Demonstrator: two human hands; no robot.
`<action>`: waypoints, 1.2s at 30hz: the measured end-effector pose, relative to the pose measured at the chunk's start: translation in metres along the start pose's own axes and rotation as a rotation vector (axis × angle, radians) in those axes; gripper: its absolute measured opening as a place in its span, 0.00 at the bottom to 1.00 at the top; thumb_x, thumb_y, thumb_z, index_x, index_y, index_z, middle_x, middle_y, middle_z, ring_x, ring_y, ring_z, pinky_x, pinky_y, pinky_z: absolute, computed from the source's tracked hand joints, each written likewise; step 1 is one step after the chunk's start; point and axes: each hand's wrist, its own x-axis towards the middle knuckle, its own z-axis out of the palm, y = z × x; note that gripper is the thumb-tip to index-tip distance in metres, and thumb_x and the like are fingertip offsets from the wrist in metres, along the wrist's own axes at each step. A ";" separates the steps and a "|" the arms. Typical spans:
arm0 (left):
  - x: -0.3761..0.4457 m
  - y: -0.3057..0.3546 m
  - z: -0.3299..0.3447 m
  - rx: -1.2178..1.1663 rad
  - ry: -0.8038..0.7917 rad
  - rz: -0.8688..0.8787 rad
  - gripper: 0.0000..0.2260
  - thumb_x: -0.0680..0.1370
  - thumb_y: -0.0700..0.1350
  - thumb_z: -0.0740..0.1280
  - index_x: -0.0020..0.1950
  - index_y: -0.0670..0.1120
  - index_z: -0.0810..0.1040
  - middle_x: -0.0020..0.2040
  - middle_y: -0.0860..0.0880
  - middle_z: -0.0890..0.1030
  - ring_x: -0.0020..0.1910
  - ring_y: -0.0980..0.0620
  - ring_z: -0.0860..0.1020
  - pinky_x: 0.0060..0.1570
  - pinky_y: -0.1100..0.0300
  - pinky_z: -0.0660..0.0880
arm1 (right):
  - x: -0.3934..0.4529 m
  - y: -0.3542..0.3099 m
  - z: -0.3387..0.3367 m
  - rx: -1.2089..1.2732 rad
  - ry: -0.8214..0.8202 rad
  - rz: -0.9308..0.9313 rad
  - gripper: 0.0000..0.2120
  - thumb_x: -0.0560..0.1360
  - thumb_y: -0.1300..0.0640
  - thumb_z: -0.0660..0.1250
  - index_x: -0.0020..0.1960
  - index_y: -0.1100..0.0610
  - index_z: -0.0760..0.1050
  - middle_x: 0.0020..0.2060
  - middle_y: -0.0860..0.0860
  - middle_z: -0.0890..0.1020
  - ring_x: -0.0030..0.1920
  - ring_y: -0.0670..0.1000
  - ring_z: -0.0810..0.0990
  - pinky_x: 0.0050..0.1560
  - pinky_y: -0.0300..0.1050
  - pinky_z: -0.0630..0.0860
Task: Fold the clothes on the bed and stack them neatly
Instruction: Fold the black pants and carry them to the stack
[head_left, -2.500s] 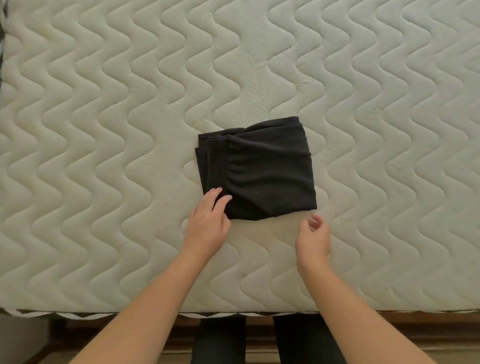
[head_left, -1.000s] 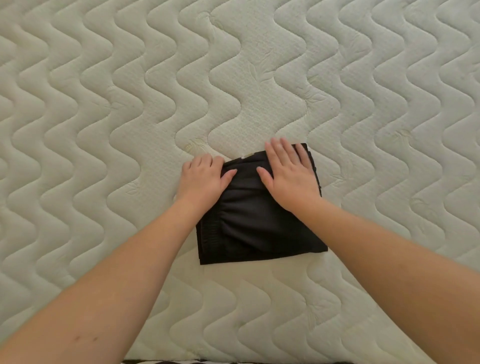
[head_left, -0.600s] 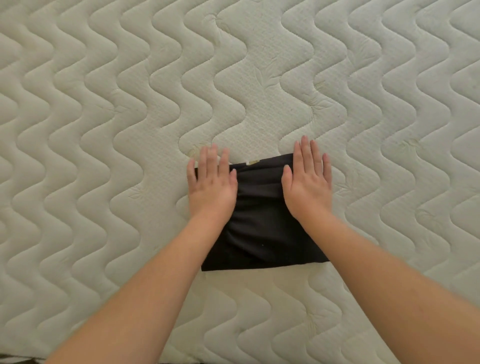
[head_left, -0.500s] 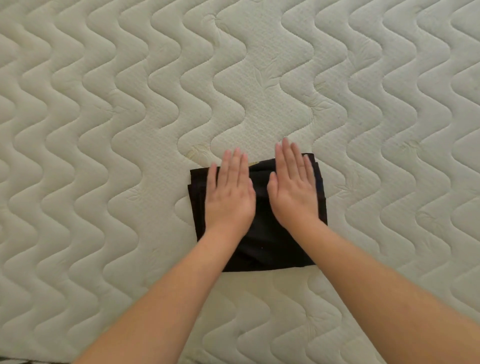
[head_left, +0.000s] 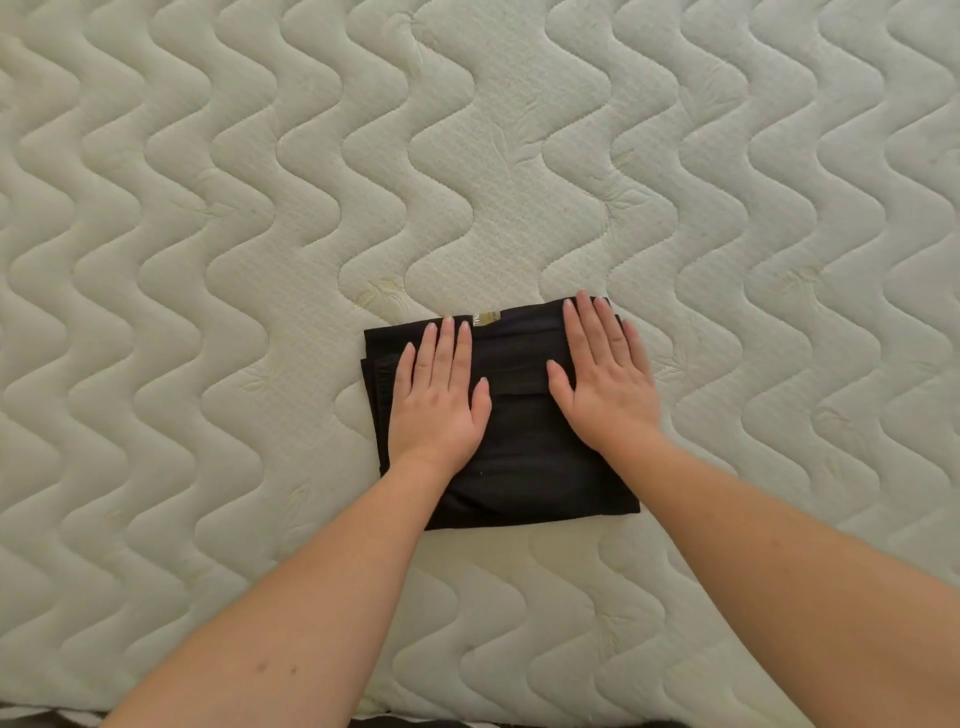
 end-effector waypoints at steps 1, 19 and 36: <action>-0.001 -0.001 -0.001 -0.018 0.010 0.010 0.28 0.82 0.54 0.46 0.80 0.44 0.52 0.80 0.45 0.56 0.79 0.48 0.54 0.78 0.49 0.47 | -0.001 0.005 0.000 0.008 -0.007 0.007 0.32 0.82 0.42 0.48 0.81 0.53 0.44 0.80 0.49 0.46 0.79 0.47 0.41 0.78 0.48 0.40; -0.047 -0.051 -0.028 -0.811 -0.178 -0.910 0.38 0.69 0.76 0.59 0.61 0.45 0.75 0.61 0.43 0.78 0.62 0.41 0.75 0.64 0.43 0.72 | -0.041 0.018 -0.017 0.608 -0.144 0.487 0.21 0.74 0.37 0.66 0.50 0.55 0.74 0.47 0.51 0.78 0.50 0.54 0.77 0.51 0.53 0.77; -0.092 -0.018 -0.057 -1.064 -0.066 -0.405 0.35 0.71 0.55 0.76 0.74 0.57 0.64 0.61 0.61 0.77 0.57 0.61 0.77 0.60 0.59 0.73 | -0.103 0.013 -0.052 0.969 0.030 0.358 0.30 0.77 0.45 0.67 0.75 0.43 0.58 0.61 0.35 0.70 0.58 0.41 0.72 0.53 0.36 0.68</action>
